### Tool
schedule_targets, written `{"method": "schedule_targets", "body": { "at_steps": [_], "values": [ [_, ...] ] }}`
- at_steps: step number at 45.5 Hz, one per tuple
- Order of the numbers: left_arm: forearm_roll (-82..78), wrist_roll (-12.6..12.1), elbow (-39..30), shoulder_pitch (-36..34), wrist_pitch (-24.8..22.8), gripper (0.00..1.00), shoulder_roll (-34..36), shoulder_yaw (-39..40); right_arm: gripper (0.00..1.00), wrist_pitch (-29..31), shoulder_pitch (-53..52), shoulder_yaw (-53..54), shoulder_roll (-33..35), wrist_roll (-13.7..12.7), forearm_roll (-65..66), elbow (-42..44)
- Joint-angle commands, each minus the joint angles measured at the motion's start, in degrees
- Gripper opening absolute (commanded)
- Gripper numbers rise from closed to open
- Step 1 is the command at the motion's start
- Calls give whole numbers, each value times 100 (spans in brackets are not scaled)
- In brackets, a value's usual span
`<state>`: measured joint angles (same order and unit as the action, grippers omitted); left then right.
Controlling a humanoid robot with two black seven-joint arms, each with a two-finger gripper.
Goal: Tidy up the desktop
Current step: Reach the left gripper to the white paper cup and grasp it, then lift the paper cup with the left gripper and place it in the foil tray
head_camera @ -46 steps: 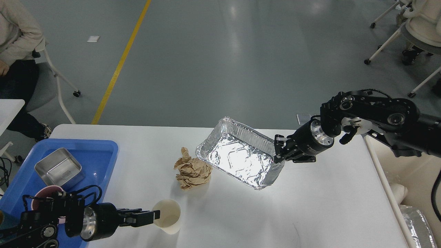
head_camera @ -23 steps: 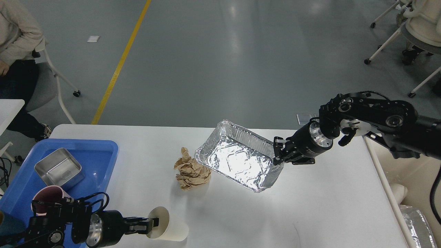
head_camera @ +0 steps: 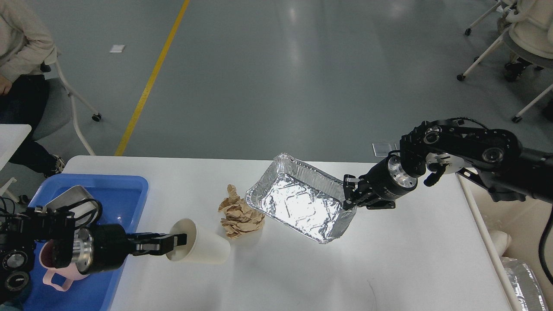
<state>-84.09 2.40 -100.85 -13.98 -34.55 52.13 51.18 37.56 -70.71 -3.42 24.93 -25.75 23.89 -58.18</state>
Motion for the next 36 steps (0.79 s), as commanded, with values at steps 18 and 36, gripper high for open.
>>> {"method": "schedule_targets", "body": {
  "at_steps": [18,36],
  "values": [
    [507,-29,-14,-799,-1010,0,306,1501,0,-3,14,8,-15,0,2,-18],
    [288,-424,408,-2450,-1186,3,-844,123,0,-3,-39,43,-85,0,-7,-71]
  ]
}}
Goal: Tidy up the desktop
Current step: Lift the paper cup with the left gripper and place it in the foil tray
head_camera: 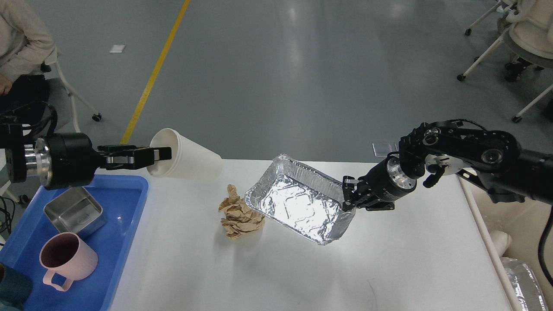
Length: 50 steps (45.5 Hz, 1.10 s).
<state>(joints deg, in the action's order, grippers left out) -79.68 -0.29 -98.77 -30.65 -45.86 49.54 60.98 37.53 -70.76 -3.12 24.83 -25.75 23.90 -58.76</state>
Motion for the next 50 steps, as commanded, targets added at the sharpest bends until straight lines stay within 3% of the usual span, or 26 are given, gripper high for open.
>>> {"method": "schedule_targets", "body": {
  "at_steps": [1,11,20,35,44,50],
  "values": [
    [-214,-164,270,-950,-46,3,-672,-1068,0,0,-43,13,-101,0,-8,-21],
    [-618,-200,1017,-1822,-37,4,-1710,-2089,0,9,-79,153,-206,0,-17,-56],
    [-970,-261,1404,-1928,-46,4,-2290,-2265,0,44,-79,285,-171,0,-26,-92],
    [-1445,-340,1580,-1848,-46,8,-2598,-2424,0,35,-61,329,-198,0,-34,-100],
    [-1586,-340,1677,-1813,6,39,-2756,-2503,0,35,-52,364,-180,0,-34,-144],
    [-1586,-340,1773,-1725,243,47,-2949,-2503,0,35,-52,364,-180,0,-34,-144]
  ]
}}
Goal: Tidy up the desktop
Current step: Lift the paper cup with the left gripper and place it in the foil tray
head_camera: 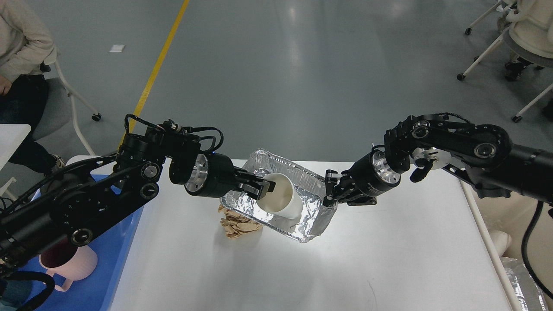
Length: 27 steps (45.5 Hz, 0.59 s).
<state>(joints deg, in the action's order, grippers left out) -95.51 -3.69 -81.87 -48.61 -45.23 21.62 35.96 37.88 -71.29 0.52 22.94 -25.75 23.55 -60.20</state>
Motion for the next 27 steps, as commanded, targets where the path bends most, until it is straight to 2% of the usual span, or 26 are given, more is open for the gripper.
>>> {"method": "schedule_targets", "body": {
  "at_steps": [1,17,27],
  "values": [
    [-3,-1,100,71,208,48,-185,-1,0,0,10,1,9,0,1,0],
    [15,-9,153,132,437,48,-334,34,0,0,54,1,17,0,1,0],
    [111,69,92,132,419,55,-229,174,0,-9,150,10,35,0,1,9]
  ]
}}
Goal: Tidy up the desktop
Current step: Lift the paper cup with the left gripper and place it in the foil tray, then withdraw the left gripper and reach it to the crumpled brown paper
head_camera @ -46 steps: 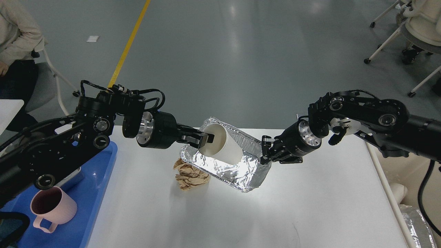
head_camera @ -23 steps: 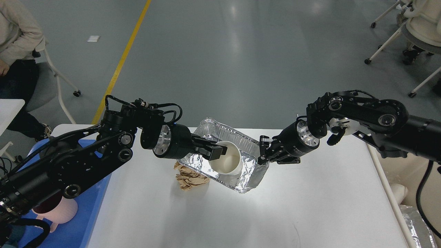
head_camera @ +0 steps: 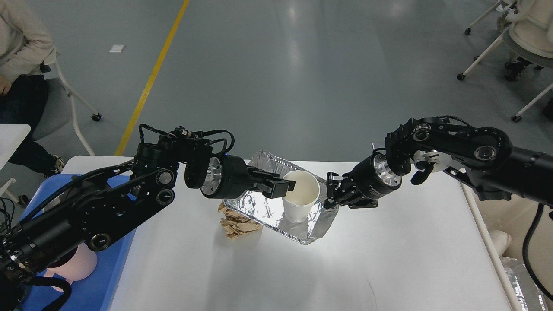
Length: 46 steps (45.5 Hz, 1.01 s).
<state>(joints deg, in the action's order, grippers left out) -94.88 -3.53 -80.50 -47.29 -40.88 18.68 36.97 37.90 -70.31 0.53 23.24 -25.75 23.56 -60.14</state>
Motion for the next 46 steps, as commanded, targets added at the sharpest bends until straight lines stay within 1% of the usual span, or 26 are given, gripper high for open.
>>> {"method": "schedule_targets", "body": {
  "at_steps": [1,7,12,15,21,25,27,31,36,41,45,46],
  "values": [
    [74,63,-54,0,-33,57,83,117,0,-11,61,26,5,0,8,2],
    [417,54,-194,9,-86,61,337,249,0,-11,122,61,14,0,8,37],
    [716,45,-493,18,-7,61,697,301,0,-11,254,70,14,0,-9,98],
    [900,45,-721,79,19,61,970,477,0,-2,394,70,14,0,-9,116],
    [1024,36,-1205,448,28,61,1725,934,0,-19,465,87,14,0,0,90],
    [1033,45,-1398,764,107,61,2410,1162,0,-11,447,210,14,0,0,55],
    [1041,54,-1442,1001,256,61,2701,1347,0,-11,430,237,23,0,-9,55],
    [1041,45,-1460,1633,712,61,3237,1733,0,-2,421,237,32,0,-9,46],
    [1041,98,-1478,2521,1152,61,3931,2173,0,-2,421,228,14,-8,0,55],
    [1041,107,-1600,3575,1591,61,4380,2665,0,-19,377,237,-38,-8,8,55],
    [1033,247,-1601,4472,1829,61,4460,3034,0,-28,342,237,-65,-8,8,63],
    [1033,352,-1601,4918,1925,61,4451,3183,0,-20,342,228,-65,-9,8,55]
  ]
}}
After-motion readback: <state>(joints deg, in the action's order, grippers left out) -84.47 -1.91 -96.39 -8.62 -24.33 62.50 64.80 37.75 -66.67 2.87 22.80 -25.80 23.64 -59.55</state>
